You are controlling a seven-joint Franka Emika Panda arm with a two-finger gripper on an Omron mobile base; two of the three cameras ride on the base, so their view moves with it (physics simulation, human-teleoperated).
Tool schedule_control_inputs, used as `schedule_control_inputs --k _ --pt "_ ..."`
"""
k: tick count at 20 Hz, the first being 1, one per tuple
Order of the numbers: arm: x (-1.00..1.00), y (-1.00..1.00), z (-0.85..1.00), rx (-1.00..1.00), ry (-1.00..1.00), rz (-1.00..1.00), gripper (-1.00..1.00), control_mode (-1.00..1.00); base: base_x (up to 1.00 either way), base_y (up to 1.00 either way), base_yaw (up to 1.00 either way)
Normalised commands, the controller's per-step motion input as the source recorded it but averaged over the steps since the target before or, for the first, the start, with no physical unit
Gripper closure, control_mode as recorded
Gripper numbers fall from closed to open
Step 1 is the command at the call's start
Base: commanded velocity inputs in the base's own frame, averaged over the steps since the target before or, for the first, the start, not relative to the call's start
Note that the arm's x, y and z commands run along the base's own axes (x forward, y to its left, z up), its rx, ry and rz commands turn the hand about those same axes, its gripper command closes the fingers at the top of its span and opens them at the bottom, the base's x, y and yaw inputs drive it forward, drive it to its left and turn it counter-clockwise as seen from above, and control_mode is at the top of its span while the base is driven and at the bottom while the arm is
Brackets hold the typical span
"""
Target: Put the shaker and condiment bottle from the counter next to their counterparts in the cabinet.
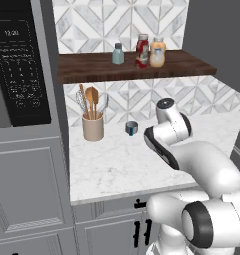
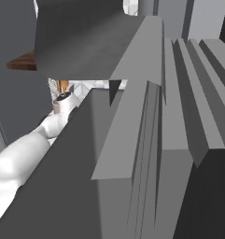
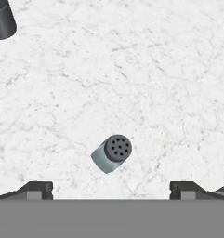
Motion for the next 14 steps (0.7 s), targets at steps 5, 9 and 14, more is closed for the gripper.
schedule_control_inputs --k 5,9,14 --pt "-0.15 -0.14 -0.24 0.00 0.03 0.00 -1.00 -1.00 0.00 0.00 0.00" --pt "0.00 -0.19 -0.22 0.00 0.00 0.00 -1.00 -1.00 0.00 0.00 0.00" --pt "0.12 -0.11 -0.11 0.00 0.00 0.03 -1.00 -1.00 0.00 0.00 0.00"
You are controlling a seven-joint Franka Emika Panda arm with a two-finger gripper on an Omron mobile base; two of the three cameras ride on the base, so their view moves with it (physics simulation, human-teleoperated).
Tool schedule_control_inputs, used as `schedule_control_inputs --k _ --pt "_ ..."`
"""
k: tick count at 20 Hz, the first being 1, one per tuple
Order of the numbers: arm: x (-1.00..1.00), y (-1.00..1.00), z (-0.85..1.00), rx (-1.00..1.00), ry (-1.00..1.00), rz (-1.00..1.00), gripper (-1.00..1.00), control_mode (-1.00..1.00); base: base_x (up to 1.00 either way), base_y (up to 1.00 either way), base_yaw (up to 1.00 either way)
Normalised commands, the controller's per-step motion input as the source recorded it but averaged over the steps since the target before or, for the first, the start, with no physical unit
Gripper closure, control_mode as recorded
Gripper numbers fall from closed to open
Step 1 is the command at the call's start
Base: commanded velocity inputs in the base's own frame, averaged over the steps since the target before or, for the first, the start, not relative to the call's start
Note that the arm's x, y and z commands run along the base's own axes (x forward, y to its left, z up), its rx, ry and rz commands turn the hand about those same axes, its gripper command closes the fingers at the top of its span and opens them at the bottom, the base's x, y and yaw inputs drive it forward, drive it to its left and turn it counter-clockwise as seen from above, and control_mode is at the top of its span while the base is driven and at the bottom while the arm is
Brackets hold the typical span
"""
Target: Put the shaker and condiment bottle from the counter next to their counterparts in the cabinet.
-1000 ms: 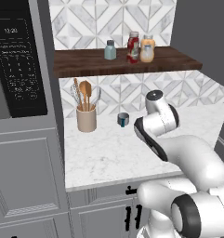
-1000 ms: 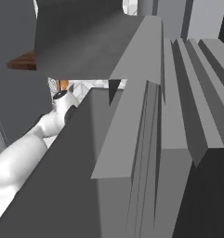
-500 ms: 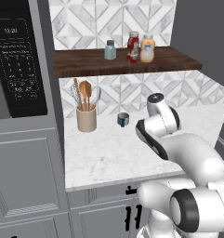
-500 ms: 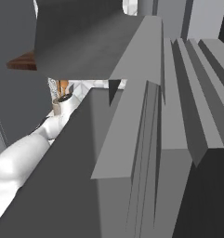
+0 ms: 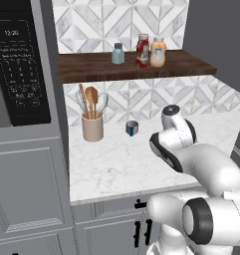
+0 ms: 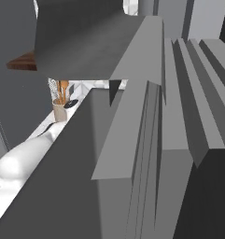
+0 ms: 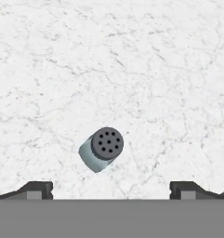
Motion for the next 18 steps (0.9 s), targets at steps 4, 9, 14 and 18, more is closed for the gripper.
schedule_control_inputs --k 4,9,14,18 --pt "0.09 0.00 -0.11 0.00 0.00 0.05 -1.00 -1.00 0.00 0.00 0.00" --pt "0.01 -0.03 -0.12 0.00 0.00 0.04 -1.00 -1.00 0.00 0.00 0.00" --pt "0.00 -0.15 -0.10 0.00 0.00 0.02 -1.00 -1.00 0.00 0.00 0.00" --pt "0.02 -0.15 -0.15 0.00 0.00 0.02 -1.00 -1.00 0.00 0.00 0.00"
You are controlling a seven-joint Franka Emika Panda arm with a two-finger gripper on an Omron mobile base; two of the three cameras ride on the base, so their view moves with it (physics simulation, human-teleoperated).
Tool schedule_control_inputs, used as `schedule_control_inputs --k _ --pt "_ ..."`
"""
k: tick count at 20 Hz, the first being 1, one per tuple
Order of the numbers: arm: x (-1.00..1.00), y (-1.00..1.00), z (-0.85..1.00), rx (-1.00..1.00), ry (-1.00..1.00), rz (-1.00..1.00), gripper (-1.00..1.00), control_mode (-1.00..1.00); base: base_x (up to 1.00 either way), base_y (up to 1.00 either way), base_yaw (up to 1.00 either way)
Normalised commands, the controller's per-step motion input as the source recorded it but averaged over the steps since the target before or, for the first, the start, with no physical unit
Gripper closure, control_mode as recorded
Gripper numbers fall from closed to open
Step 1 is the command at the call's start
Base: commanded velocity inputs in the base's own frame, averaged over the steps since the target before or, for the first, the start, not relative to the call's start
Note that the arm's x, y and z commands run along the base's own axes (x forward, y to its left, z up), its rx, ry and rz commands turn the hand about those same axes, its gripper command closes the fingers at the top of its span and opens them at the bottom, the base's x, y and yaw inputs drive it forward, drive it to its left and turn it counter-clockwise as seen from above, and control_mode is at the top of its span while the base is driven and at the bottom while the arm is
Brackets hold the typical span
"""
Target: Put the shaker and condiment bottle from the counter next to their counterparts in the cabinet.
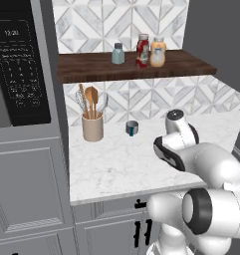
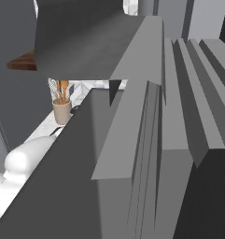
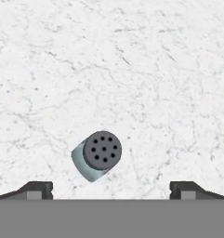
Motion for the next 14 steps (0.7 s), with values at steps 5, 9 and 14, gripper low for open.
schedule_control_inputs --k 5,9,14 --pt "0.04 -0.05 -0.23 0.00 0.00 0.04 -1.00 -1.00 0.00 0.00 0.00" --pt "0.03 -0.02 -0.23 0.00 -0.01 0.05 -1.00 -1.00 0.00 0.00 0.00" --pt "0.02 -0.01 -0.20 0.00 0.00 0.04 -1.00 -1.00 0.00 0.00 0.00"
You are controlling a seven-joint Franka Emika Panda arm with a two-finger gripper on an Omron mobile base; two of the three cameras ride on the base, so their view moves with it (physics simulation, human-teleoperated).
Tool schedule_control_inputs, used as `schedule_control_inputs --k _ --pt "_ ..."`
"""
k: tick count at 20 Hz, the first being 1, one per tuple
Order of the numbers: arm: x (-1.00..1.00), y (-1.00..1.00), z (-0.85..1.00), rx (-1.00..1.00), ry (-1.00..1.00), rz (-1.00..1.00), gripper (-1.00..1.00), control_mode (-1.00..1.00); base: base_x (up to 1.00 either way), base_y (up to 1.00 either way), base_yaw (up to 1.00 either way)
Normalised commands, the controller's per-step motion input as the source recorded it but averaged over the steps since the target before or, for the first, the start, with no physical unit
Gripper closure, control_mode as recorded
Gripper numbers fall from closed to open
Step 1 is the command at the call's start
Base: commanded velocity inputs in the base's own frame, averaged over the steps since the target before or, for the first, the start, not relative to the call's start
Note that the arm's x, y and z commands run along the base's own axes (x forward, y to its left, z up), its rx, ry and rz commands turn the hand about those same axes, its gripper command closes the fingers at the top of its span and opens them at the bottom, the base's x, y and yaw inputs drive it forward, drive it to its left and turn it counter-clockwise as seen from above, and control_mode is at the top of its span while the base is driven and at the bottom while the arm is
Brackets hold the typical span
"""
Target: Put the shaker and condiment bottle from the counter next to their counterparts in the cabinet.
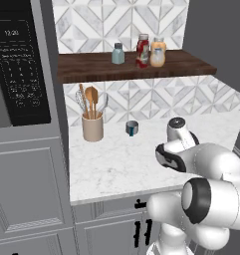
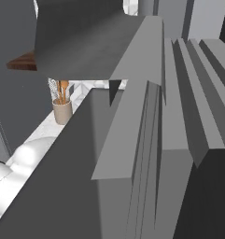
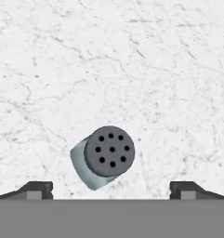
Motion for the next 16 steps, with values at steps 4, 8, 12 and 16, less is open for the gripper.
schedule_control_inputs --k 4,8,12,16 --pt "0.09 -0.02 -0.19 0.00 0.00 0.05 -1.00 -1.00 0.00 0.00 0.00" --pt "0.13 -0.09 -0.16 0.00 0.00 0.05 -1.00 -1.00 0.00 0.00 0.00" --pt "0.17 -0.16 -0.16 0.00 0.00 0.06 -1.00 -1.00 0.00 0.00 0.00" --pt "0.19 -0.15 -0.17 0.01 0.00 0.06 -1.00 -1.00 0.00 0.00 0.00"
